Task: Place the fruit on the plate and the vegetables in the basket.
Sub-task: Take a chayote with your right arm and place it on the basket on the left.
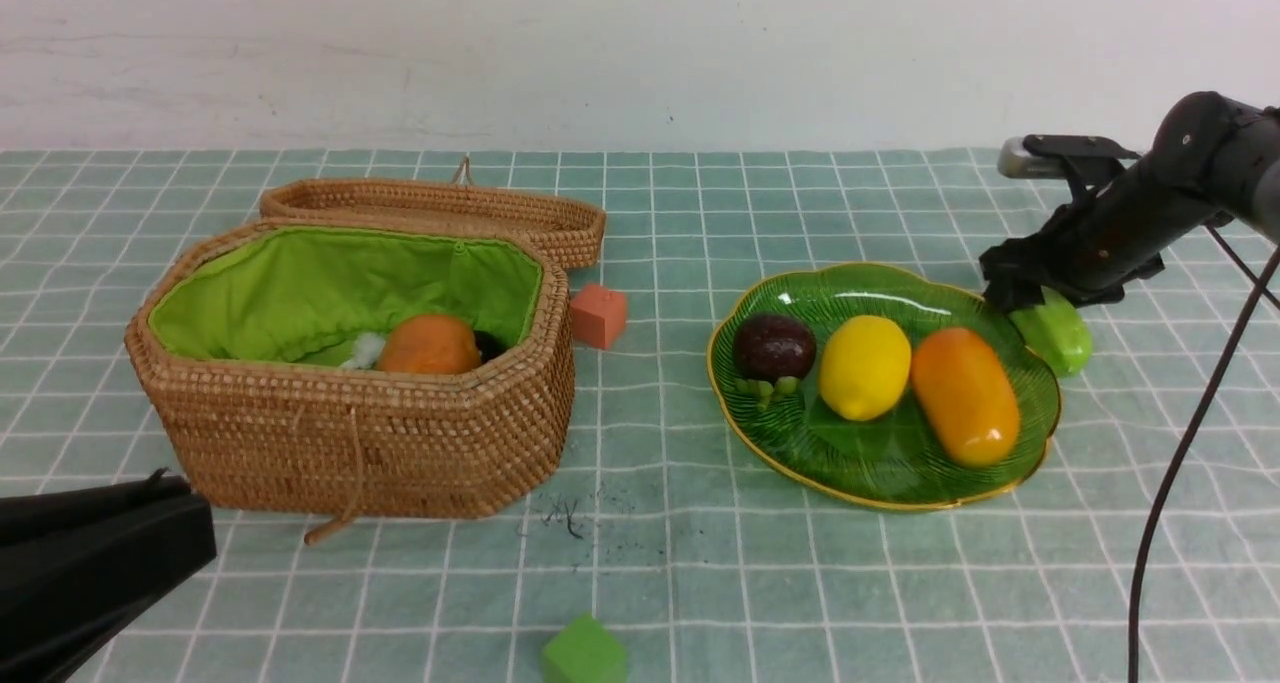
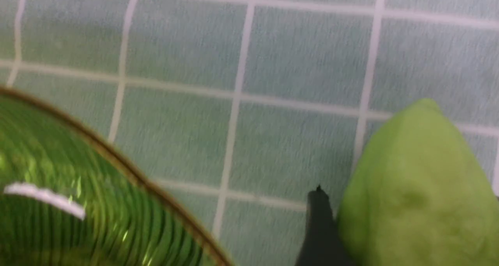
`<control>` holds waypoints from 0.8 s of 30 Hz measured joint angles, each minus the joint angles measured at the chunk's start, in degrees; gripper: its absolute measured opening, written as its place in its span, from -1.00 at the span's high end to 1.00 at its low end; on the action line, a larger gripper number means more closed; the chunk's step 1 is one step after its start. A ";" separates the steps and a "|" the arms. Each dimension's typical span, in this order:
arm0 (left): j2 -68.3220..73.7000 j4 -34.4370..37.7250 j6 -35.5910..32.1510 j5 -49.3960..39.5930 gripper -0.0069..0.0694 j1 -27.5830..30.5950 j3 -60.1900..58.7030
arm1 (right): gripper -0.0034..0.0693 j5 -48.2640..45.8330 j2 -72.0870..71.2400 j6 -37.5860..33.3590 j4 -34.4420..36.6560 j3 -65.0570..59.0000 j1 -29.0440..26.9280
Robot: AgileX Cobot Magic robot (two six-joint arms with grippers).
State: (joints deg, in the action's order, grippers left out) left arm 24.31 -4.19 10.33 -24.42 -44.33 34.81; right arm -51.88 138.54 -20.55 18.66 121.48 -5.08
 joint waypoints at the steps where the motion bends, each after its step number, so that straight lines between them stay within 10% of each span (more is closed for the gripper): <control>1: 0.00 -0.21 0.00 0.00 0.69 0.00 0.00 | -0.27 -1.04 -0.75 0.25 -0.14 -0.07 0.00; 24: 0.00 -1.63 0.06 -0.48 0.69 0.00 0.00 | -0.27 -18.88 -30.75 5.90 0.41 -13.57 6.28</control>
State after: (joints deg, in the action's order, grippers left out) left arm 24.31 -5.82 10.38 -24.90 -44.33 34.81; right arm -70.77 107.80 -14.65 19.07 107.91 1.21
